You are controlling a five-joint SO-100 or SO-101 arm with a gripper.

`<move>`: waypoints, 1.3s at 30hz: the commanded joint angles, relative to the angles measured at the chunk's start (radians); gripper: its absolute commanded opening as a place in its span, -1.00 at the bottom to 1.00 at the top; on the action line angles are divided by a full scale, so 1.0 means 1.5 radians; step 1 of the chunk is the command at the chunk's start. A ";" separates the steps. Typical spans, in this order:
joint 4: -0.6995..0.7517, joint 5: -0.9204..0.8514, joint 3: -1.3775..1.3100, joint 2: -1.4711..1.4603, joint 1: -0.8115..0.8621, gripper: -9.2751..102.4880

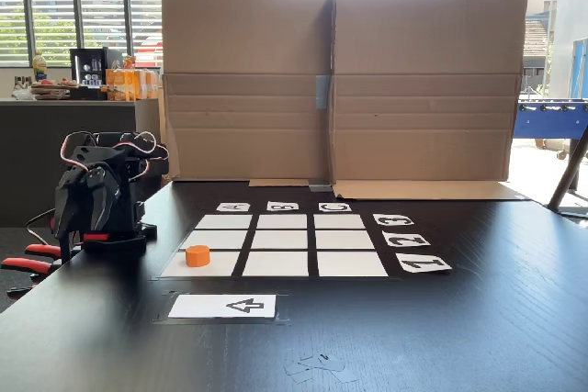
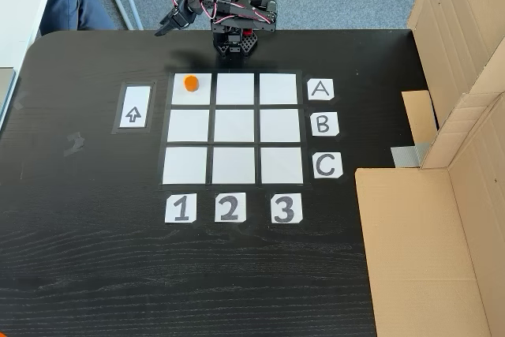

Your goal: Pick up the round, orange token and place it in the grid on square A1.

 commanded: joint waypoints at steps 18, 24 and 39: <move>0.121 -0.005 0.006 0.045 0.006 -0.85; 0.121 -0.004 0.006 0.045 0.008 -0.85; 0.122 -0.004 0.006 0.044 0.008 -0.85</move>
